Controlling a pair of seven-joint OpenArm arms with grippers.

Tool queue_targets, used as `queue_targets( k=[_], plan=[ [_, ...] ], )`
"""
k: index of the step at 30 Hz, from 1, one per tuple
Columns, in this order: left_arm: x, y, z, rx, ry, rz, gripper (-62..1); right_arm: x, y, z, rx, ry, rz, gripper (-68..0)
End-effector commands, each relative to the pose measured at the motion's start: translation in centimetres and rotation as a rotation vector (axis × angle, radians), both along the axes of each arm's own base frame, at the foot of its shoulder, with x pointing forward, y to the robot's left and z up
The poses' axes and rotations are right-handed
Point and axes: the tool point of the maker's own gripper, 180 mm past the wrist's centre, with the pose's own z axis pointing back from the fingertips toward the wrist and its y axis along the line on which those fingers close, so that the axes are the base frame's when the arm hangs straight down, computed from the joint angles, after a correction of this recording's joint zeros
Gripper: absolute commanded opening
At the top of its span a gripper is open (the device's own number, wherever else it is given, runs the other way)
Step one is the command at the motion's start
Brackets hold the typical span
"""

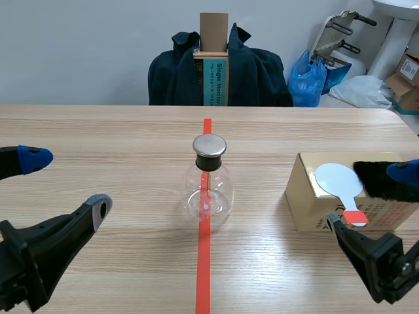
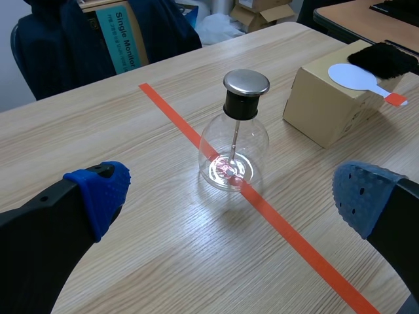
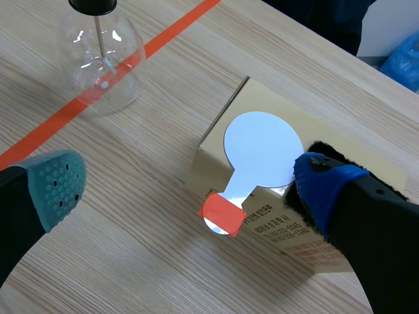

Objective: Do the electroscope experiment.
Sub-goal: 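Pick up the white charging plate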

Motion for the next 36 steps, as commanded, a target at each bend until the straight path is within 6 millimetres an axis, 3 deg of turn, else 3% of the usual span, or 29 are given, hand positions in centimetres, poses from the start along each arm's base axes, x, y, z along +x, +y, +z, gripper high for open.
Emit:
queue_targets(
  k=[1,31,36],
  plan=[
    [0.1,-0.4,0.8,-0.023,-0.021,-0.006,1.4,0.4,0.7,1.3,0.043,-0.035,0.013,0.4],
    [-0.1,-0.4,0.4,0.022,-0.029,-0.019,1.4,0.4,0.7,1.3,0.047,-0.038,0.007,0.4],
    [-0.1,-0.4,0.4,0.021,-0.029,-0.019,1.4,0.0,0.6,0.1,-0.097,-0.032,0.064,0.4]
  ],
)
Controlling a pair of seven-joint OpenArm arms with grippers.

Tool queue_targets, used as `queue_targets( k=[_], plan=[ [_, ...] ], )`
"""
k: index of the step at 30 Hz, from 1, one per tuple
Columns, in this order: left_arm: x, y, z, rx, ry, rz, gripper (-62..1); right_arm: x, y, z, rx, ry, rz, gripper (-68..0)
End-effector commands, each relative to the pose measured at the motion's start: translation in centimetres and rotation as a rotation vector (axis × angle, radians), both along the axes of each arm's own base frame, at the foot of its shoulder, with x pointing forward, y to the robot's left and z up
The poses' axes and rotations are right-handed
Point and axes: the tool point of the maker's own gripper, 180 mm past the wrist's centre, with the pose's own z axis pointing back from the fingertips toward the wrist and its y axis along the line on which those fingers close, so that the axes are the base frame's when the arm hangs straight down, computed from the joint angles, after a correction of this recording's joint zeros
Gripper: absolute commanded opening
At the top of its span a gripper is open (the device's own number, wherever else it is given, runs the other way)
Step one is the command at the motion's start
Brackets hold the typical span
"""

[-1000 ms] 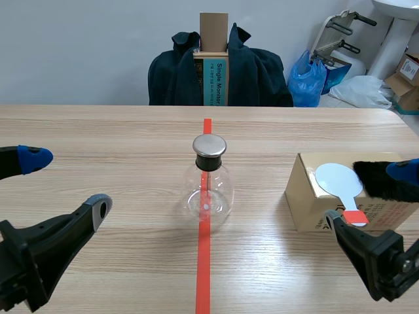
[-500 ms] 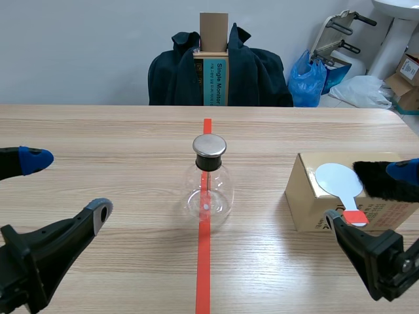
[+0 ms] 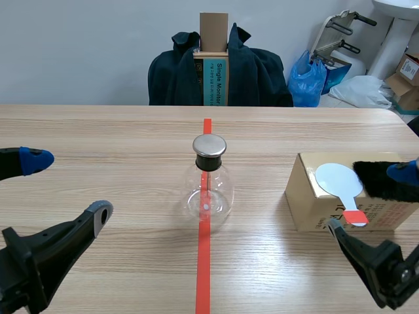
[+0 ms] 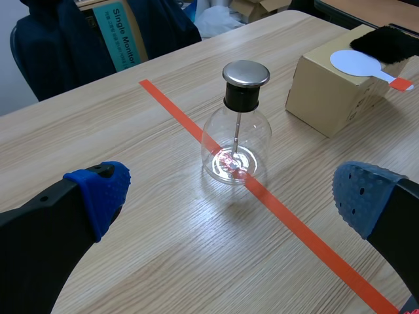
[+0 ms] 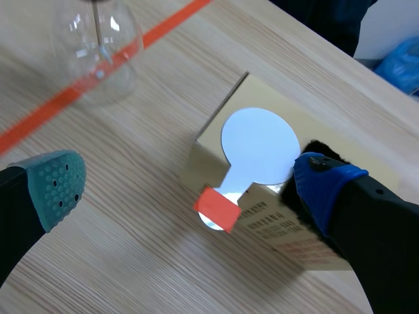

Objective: Do the electroscope experiment.
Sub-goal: 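Pick up the white charging plate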

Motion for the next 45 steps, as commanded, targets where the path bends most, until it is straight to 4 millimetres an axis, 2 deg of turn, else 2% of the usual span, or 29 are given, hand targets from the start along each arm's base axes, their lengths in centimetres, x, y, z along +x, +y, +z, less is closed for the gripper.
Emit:
queue_targets(
  k=[1,4,8,12,17,25,28,32,36,45],
  plan=[
    [0.1,-0.3,0.8,-0.025,-0.021,-0.004,1.4,-0.1,0.9,0.2,-0.064,-0.021,0.066,0.4],
    [0.1,-0.3,0.8,-0.025,-0.021,-0.004,1.4,-1.3,0.5,-2.0,-0.326,0.016,0.200,0.4],
    [0.1,-0.3,0.8,-0.025,-0.021,-0.004,1.4,-1.6,-2.3,-4.0,-0.707,0.016,0.290,0.4],
    [0.1,-0.3,0.8,-0.025,-0.021,-0.004,1.4,-0.6,-4.6,-3.6,-0.942,-0.058,0.289,0.4],
    [0.1,-0.3,0.8,-0.025,-0.021,-0.004,1.4,0.4,-5.1,-3.2,-1.100,-0.250,0.314,0.4],
    [0.1,-0.3,0.8,-0.025,-0.022,-0.004,1.4,1.4,-3.4,-6.3,-1.155,-0.489,0.334,0.4],
    [0.1,-0.3,0.8,-0.025,-0.022,-0.004,1.4,2.2,-2.5,-6.7,-1.135,-0.568,0.291,0.4],
    [0.1,-0.3,0.8,-0.025,-0.022,-0.004,1.4,3.2,-1.4,-7.6,-1.109,-0.606,0.250,0.4],
    [0.1,-0.3,0.8,-0.025,-0.022,-0.004,1.4,3.3,-0.7,-9.0,-1.087,-0.569,0.225,0.4],
    [0.1,-0.3,0.8,-0.025,-0.022,-0.004,1.4,2.4,0.3,-8.6,-1.061,-0.608,0.184,0.4]
  ],
)
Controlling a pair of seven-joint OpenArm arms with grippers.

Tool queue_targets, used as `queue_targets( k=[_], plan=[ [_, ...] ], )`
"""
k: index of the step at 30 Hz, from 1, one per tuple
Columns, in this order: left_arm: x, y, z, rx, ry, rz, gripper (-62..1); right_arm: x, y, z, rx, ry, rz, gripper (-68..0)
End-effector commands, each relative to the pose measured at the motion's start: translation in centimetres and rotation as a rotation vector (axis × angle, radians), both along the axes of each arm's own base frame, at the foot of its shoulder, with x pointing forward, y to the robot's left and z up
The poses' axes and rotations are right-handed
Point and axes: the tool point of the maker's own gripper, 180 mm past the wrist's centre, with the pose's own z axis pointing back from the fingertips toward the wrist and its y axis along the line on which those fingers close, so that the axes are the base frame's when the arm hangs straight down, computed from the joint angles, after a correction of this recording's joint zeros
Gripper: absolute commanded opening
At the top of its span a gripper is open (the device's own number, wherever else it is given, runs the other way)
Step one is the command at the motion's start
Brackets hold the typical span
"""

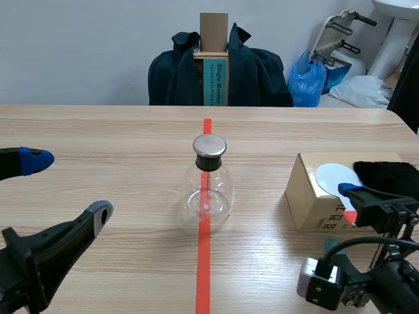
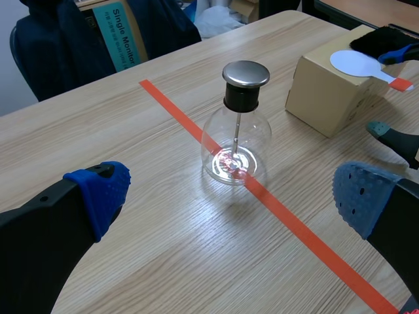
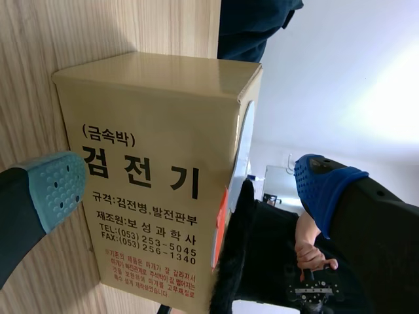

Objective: Do the electroscope experiment.
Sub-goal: 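Pick up the white charging plate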

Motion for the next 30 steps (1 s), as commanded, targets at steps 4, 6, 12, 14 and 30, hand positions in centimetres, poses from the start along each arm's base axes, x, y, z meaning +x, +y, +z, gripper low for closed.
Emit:
queue_targets(
  k=[4,6,12,14,30],
  plan=[
    [0.1,-0.3,0.8,-0.025,-0.021,-0.004,1.4,-0.8,-0.6,1.2,-0.010,-0.046,0.015,0.4],
    [0.1,-0.3,0.8,-0.025,-0.021,-0.004,1.4,-1.0,-0.8,1.3,0.003,-0.049,0.015,0.4],
    [0.1,-0.3,0.8,-0.025,-0.021,-0.004,1.4,-0.9,-0.8,1.9,0.012,-0.079,0.013,0.4],
    [0.1,-0.3,0.8,-0.025,-0.021,-0.004,1.4,-0.8,-0.9,2.0,0.012,-0.084,0.011,-0.8],
    [0.1,-0.3,0.8,-0.024,-0.021,-0.004,1.4,0.1,-1.5,3.5,0.015,-0.157,-0.007,-46.0]
  ],
)
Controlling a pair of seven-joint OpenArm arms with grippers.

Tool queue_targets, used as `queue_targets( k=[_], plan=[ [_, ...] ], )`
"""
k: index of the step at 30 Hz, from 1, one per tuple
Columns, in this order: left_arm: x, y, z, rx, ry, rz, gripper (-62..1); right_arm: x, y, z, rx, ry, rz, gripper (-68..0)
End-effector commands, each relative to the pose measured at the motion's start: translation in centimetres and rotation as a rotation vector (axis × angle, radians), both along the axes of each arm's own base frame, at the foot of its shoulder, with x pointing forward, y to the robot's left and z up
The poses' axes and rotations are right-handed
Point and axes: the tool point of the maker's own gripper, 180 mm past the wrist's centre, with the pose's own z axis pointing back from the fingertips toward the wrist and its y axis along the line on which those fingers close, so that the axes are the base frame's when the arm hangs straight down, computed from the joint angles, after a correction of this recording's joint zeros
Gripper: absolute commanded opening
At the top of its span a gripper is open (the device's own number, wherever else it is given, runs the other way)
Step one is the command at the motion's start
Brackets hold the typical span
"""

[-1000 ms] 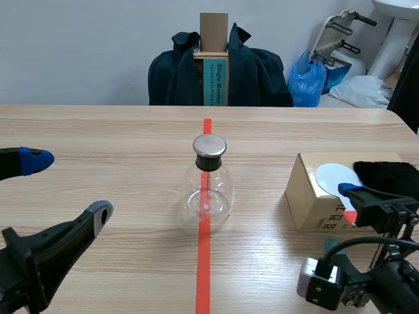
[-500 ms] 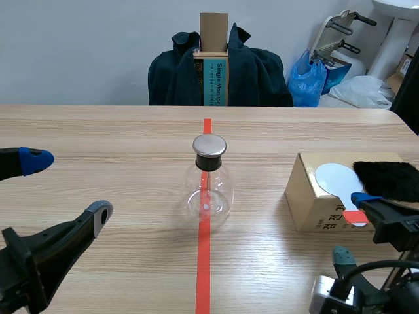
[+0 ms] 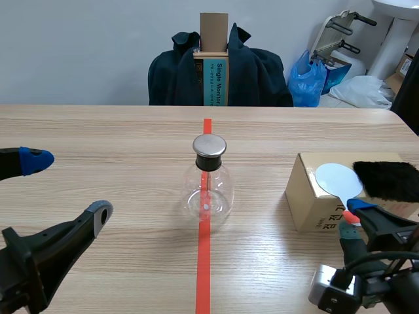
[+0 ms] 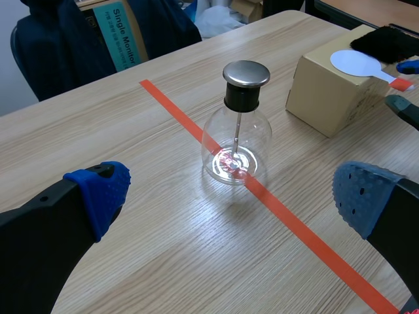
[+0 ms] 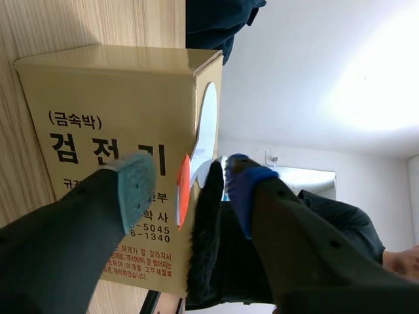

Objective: Do the electroscope experiment.
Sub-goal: 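Pick up the white charging plate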

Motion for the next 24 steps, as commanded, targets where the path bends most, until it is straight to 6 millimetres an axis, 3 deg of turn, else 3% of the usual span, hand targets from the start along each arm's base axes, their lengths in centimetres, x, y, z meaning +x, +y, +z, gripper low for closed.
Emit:
queue_targets(
  k=[1,7,14,20,24],
  plan=[
    [0.1,-0.3,0.8,-0.024,-0.021,-0.004,1.4,1.0,-0.7,1.6,-0.004,-0.057,-0.016,-49.7],
    [0.1,-0.3,0.8,-0.024,-0.021,-0.004,1.4,1.1,-0.7,1.6,-0.007,-0.059,-0.012,-66.8],
    [0.1,-0.4,0.8,-0.025,-0.021,-0.004,1.4,1.4,-0.6,2.4,-0.016,-0.092,0.004,-66.8],
    [0.1,-0.4,0.8,-0.025,-0.021,-0.004,1.4,2.2,-0.6,5.4,-0.013,-0.195,0.028,-66.7],
    [0.1,-0.3,0.8,-0.021,-0.021,-0.005,1.4,3.1,-0.7,8.7,0.025,-0.274,0.037,-66.7]
  ],
)
